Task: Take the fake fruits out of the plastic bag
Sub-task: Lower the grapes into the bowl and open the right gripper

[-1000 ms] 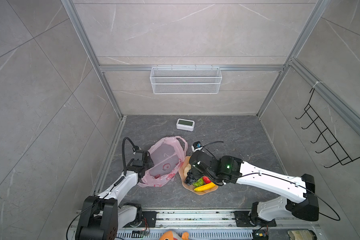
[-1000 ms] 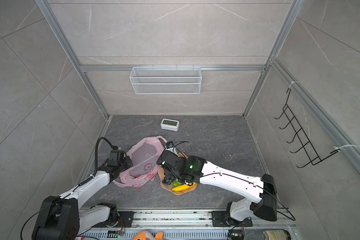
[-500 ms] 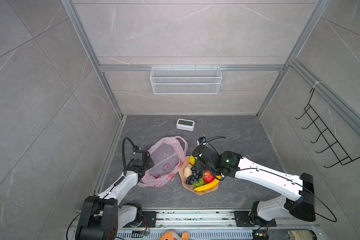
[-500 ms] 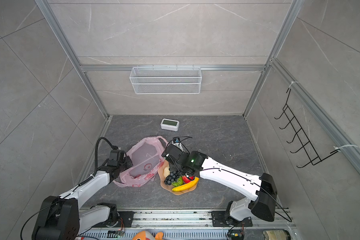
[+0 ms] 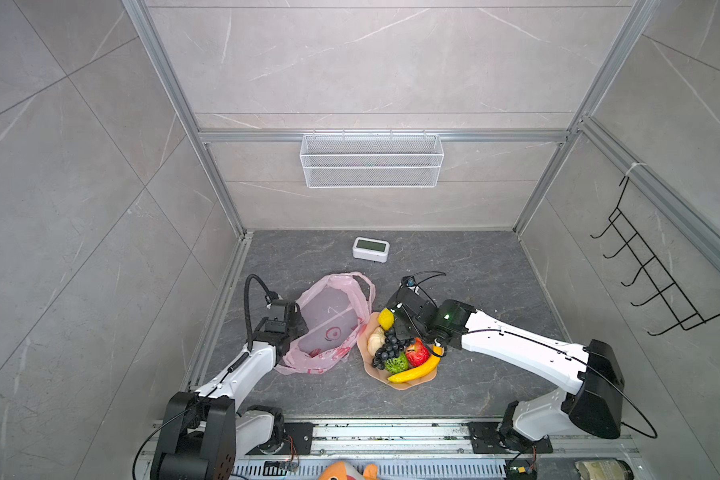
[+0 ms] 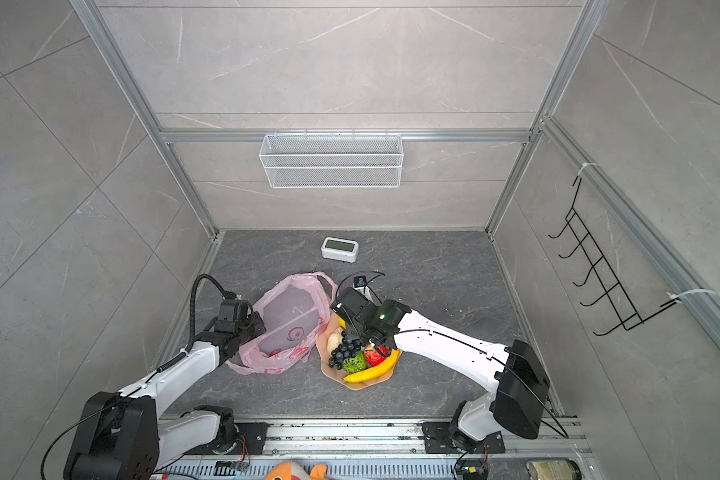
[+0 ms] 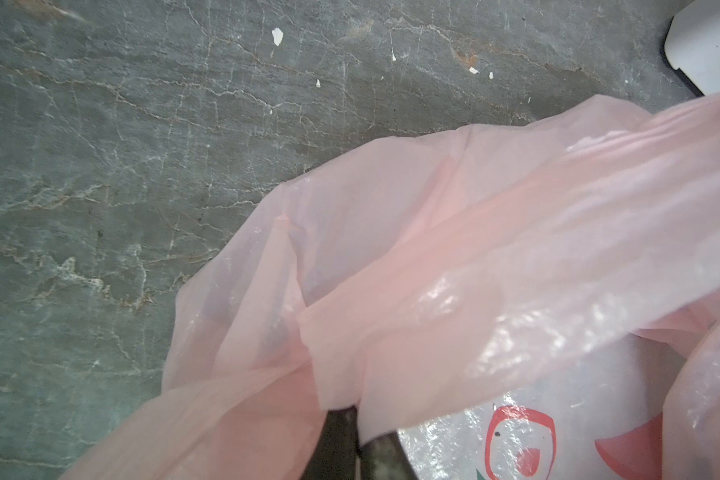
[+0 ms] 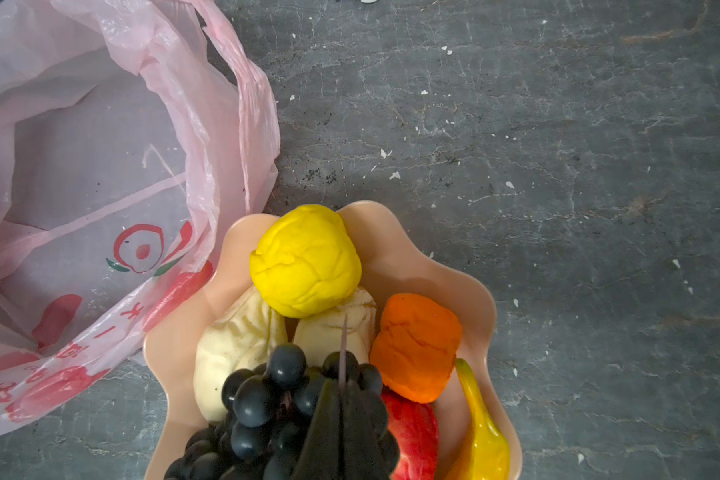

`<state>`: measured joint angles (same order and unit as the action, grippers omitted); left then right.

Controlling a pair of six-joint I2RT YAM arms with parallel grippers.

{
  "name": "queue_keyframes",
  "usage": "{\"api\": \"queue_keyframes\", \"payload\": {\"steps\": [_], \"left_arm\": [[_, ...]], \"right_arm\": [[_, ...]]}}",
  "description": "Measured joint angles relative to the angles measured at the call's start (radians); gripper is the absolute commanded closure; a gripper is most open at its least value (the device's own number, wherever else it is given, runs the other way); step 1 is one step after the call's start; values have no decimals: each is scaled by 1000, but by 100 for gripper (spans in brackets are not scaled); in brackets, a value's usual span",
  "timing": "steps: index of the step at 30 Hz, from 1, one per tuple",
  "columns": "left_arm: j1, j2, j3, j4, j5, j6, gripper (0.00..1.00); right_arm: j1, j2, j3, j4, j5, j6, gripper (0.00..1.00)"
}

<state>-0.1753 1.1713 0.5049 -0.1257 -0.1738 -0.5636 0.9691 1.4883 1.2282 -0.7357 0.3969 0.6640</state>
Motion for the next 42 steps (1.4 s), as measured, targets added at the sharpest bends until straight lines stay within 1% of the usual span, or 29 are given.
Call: {"api": "queue_keyframes", "payload": {"steps": [9, 16, 22, 24, 26, 32, 36, 39, 42], "left_arm": [[0, 0, 0, 0, 0, 0, 100], [0, 0, 0, 0, 0, 0, 100], [0, 0, 0, 0, 0, 0, 100], [0, 0, 0, 0, 0, 0, 100], [0, 0, 0, 0, 0, 0, 100], [0, 0, 0, 0, 0, 0, 100], [0, 0, 0, 1, 1, 0, 100], [0, 0, 0, 1, 1, 0, 100], [0, 0, 0, 1, 1, 0, 100]], "right_arm": [[-3, 1, -40, 8, 6, 18, 100], [-25, 2, -54, 19, 15, 22, 100], [-28, 33, -59, 41, 15, 21, 100], [-28, 43, -59, 46, 16, 21, 98], [-28, 54, -60, 50, 19, 21, 94], [-29, 58, -71, 60, 19, 23, 77], [-30, 47, -77, 60, 19, 19, 63], [-31, 28, -77, 60, 19, 16, 56], [-31, 9, -77, 56, 23, 16, 45]]}}
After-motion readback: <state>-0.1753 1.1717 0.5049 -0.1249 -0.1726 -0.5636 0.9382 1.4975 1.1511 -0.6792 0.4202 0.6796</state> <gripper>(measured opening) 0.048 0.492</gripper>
